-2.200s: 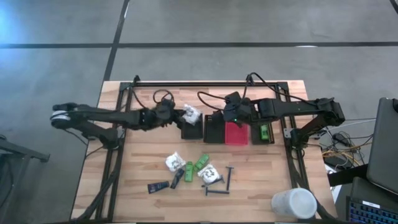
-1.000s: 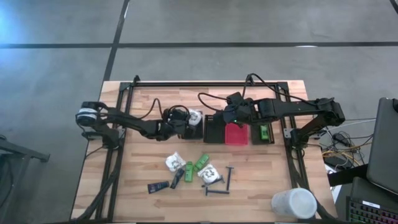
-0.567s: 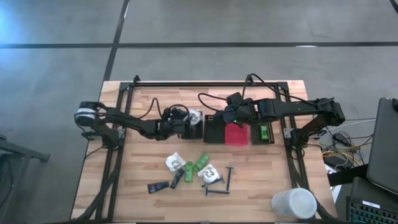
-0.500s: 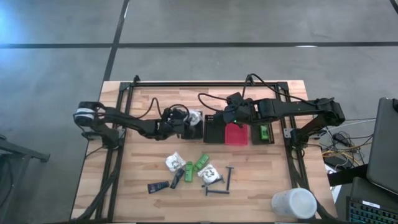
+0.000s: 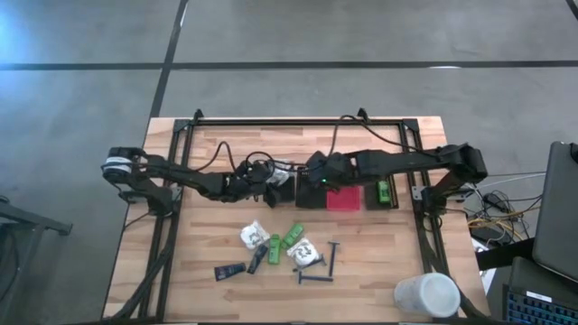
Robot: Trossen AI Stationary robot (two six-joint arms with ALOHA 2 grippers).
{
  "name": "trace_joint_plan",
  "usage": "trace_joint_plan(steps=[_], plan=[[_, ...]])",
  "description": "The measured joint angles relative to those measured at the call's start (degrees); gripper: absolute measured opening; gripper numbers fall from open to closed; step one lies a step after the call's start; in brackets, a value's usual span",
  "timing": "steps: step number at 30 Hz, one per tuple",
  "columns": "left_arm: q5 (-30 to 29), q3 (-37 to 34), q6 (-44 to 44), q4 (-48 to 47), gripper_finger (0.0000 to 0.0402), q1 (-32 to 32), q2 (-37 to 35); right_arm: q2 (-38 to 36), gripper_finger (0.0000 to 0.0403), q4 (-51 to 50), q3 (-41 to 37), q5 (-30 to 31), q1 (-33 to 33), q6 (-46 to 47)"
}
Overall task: Pick & Place Travel size toiletries
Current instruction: Put the white cotton pack into the left black bin
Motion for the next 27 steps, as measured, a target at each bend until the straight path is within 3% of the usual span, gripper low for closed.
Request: trace_joint_plan(steps=[9, 15, 18, 27], plan=[[-0.3, 0.0, 0.1, -2.0, 0.0169, 0.6, -0.3, 4.1, 0.0275, 4.6, 0.0, -1.9, -4.5, -7.3], [-0.4, 0.0, 0.9, -2.8, 0.0169, 0.6, -0.9, 6.5, 0.026, 8.6, 0.0, -2.2, -6.3, -21.9], [-0.4, 0.0, 0.9, -2.8, 0.0169, 0.6, -0.9, 8.6, 0.0255, 11.0, 0.0, -5.5, -7.3, -29.8], [-0.4, 0.0, 0.8, -4.0, 0.0169, 0.5, -0.9, 12.7, 0.0253, 12.3, 0.0, -9.6, -12.6, -38.8]])
